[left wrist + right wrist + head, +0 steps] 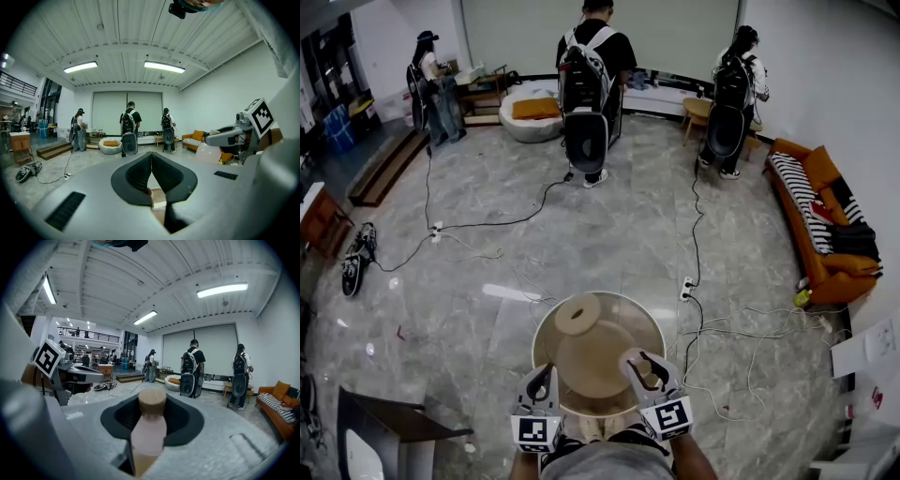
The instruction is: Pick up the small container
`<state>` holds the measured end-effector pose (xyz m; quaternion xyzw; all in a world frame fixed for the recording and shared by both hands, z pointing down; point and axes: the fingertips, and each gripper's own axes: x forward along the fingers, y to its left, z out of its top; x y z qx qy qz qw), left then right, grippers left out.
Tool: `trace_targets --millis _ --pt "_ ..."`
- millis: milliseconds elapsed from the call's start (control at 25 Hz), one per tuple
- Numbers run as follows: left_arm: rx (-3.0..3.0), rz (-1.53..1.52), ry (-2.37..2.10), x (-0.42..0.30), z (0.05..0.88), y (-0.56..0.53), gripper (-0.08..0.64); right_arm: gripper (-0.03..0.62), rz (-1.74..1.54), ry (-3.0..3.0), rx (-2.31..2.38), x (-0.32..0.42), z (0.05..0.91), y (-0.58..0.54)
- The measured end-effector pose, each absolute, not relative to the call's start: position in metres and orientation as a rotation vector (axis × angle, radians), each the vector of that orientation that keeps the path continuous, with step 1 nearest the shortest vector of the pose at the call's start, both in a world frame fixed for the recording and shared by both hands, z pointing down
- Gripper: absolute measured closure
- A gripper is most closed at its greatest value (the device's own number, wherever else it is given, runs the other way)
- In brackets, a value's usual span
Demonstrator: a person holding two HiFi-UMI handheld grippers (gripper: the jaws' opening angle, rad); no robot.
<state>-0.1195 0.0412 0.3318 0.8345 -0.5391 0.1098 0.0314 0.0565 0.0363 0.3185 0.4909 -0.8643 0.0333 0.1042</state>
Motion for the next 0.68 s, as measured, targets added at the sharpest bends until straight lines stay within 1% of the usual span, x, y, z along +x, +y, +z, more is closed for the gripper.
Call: trace_targets --millis 680 --pt "2.582 0.357 -1.634 -0.1139 0.3389 0.0420 0.541 0.466 0.130 -2.573 1.450 0.0548 0.3231 0.0368"
